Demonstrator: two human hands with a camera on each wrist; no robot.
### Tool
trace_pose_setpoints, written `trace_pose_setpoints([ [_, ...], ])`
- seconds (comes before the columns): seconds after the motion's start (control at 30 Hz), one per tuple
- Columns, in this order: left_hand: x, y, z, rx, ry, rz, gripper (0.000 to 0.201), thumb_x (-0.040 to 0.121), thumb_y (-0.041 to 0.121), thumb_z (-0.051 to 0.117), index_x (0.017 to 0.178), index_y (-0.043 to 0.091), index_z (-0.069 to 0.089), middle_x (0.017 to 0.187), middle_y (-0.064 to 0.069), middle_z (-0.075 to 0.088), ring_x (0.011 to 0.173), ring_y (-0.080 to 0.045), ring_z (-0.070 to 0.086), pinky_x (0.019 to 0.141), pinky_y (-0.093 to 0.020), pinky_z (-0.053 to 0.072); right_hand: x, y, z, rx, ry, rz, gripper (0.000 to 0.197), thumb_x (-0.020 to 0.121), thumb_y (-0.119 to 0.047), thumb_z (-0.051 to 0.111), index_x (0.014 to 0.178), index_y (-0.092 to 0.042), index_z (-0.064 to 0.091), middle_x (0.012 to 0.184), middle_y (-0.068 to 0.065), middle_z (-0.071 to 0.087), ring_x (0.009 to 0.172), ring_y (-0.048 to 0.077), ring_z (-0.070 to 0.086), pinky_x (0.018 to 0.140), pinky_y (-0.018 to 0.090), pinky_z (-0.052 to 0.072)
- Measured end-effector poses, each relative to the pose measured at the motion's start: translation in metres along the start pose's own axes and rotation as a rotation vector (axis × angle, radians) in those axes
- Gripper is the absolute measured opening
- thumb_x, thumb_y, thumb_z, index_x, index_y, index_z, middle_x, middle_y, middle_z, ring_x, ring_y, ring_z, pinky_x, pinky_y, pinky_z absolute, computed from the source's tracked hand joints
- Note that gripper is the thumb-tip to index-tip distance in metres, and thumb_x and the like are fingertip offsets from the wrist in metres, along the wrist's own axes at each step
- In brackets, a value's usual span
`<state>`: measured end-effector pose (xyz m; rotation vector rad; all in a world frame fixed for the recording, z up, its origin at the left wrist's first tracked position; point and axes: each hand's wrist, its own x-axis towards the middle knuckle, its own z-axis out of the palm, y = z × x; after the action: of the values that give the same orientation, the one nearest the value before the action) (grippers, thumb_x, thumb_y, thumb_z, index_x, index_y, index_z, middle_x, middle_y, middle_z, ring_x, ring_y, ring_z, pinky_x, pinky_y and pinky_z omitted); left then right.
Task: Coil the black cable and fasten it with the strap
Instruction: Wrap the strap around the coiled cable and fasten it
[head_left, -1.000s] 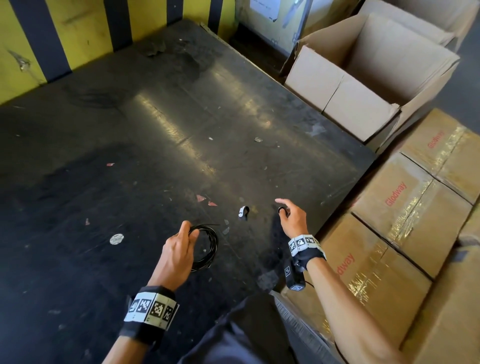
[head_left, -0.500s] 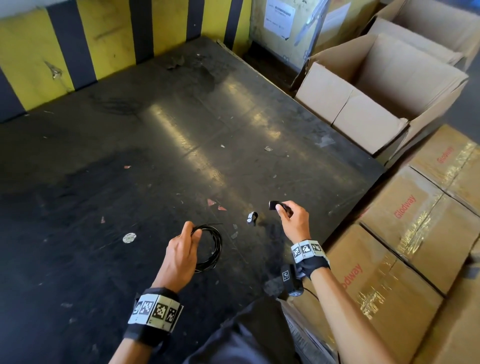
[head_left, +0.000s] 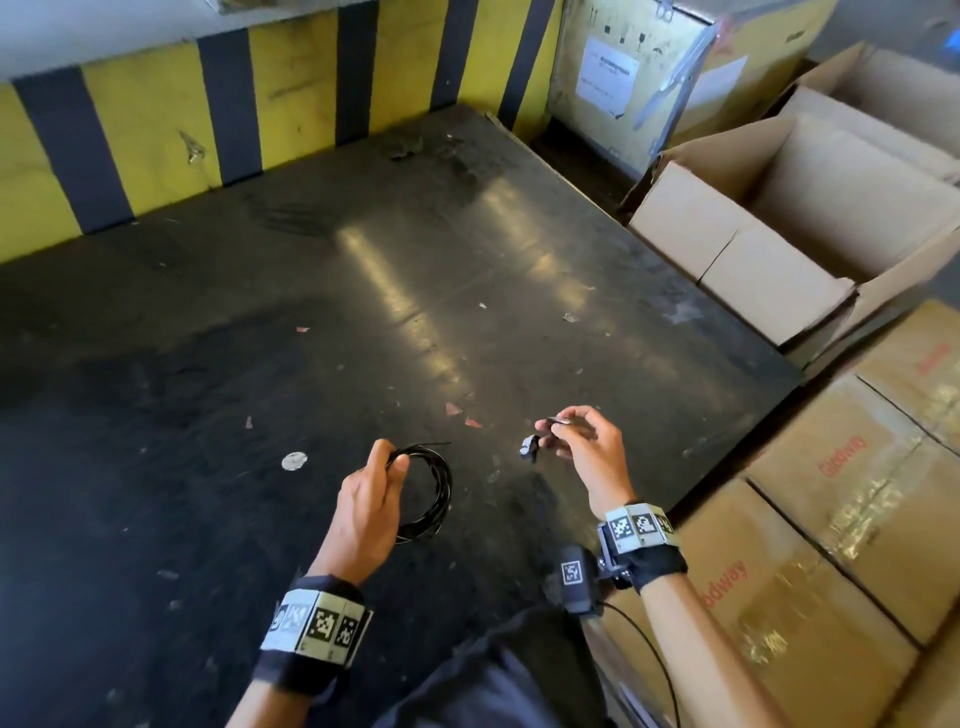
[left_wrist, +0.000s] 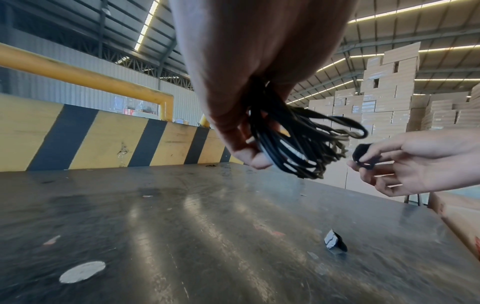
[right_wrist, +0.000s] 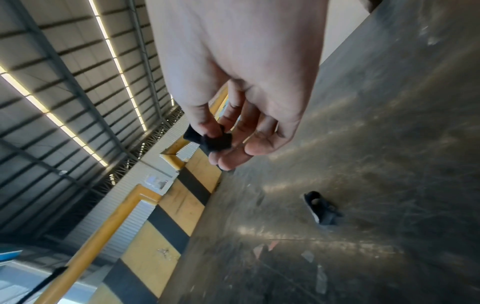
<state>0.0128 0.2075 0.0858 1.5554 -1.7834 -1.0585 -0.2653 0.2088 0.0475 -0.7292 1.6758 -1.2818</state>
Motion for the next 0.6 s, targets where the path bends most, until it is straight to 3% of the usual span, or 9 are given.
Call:
trace_pose_setpoints([
  [0.1,-0.005,-0.001,-0.004,-0.02,0.016,-0.013,0.023,0.106,0.019,0.044,0.089,0.004,0.042,0.054,0.003,0.037,0.045,-0.008,0.031,0.044,-0.022,0.029,-0.009,-0.017,0.011,0.015,-0.072,-0.054,0.022,0.092,0.003,0.068,0.083,-0.015,0.058,0.087,0.012,0.08,0.068,0.007,0.076,0.061,0.016,0.053],
  [0.17,-0.007,-0.003,-0.008,-0.046,0.02,-0.015,0.023,0.106,0.02,0.043,0.088,0.007,0.041,0.053,0.003,0.036,0.045,-0.008,0.028,0.044,-0.023,0.027,-0.016,-0.03,0.021,-0.005,-0.105,-0.126,0.019,0.086,-0.01,0.079,0.082,-0.014,0.061,0.091,0.018,0.081,0.083,0.022,0.08,0.074,0.029,0.057],
  [0.23,-0.009,-0.002,-0.012,-0.076,0.015,0.002,0.023,0.106,0.022,0.043,0.088,0.009,0.04,0.053,0.004,0.033,0.047,-0.008,0.025,0.045,-0.027,0.026,-0.023,-0.041,0.031,-0.07,-0.144,-0.215,0.025,0.078,-0.028,0.085,0.08,-0.017,0.063,0.092,0.022,0.079,0.092,0.036,0.077,0.077,0.041,0.056],
  [0.37,-0.015,0.007,-0.025,-0.101,0.011,0.07,0.023,0.107,0.023,0.042,0.088,0.009,0.04,0.052,0.007,0.029,0.049,-0.007,0.023,0.045,-0.025,0.024,-0.033,-0.06,0.059,-0.162,-0.184,-0.406,0.027,0.08,-0.019,0.087,0.079,-0.017,0.06,0.084,0.012,0.08,0.072,0.021,0.075,0.06,0.033,0.058],
  [0.47,-0.021,0.015,-0.034,-0.126,-0.015,0.104,0.024,0.107,0.026,0.041,0.087,0.013,0.039,0.05,0.01,0.031,0.049,-0.007,0.022,0.045,-0.025,0.024,-0.044,-0.076,0.079,-0.192,-0.249,-0.544,0.025,0.08,-0.006,0.085,0.081,-0.009,0.061,0.084,0.004,0.082,0.08,0.02,0.079,0.072,0.044,0.065],
  [0.53,-0.024,0.021,-0.042,-0.121,-0.032,0.126,0.024,0.107,0.027,0.041,0.086,0.015,0.039,0.05,0.01,0.033,0.049,-0.007,0.023,0.045,-0.026,0.024,-0.05,-0.085,0.089,-0.228,-0.289,-0.627,0.024,0.079,0.004,0.083,0.081,-0.005,0.061,0.087,0.003,0.082,0.084,0.011,0.08,0.077,0.037,0.065],
  [0.6,-0.028,0.027,-0.049,-0.064,-0.031,0.174,0.023,0.106,0.026,0.041,0.086,0.016,0.039,0.052,0.009,0.035,0.05,-0.009,0.026,0.047,-0.026,0.026,-0.055,-0.092,0.095,-0.257,-0.333,-0.69,0.022,0.08,0.004,0.083,0.082,-0.005,0.063,0.091,0.003,0.083,0.086,0.008,0.079,0.078,0.032,0.064],
])
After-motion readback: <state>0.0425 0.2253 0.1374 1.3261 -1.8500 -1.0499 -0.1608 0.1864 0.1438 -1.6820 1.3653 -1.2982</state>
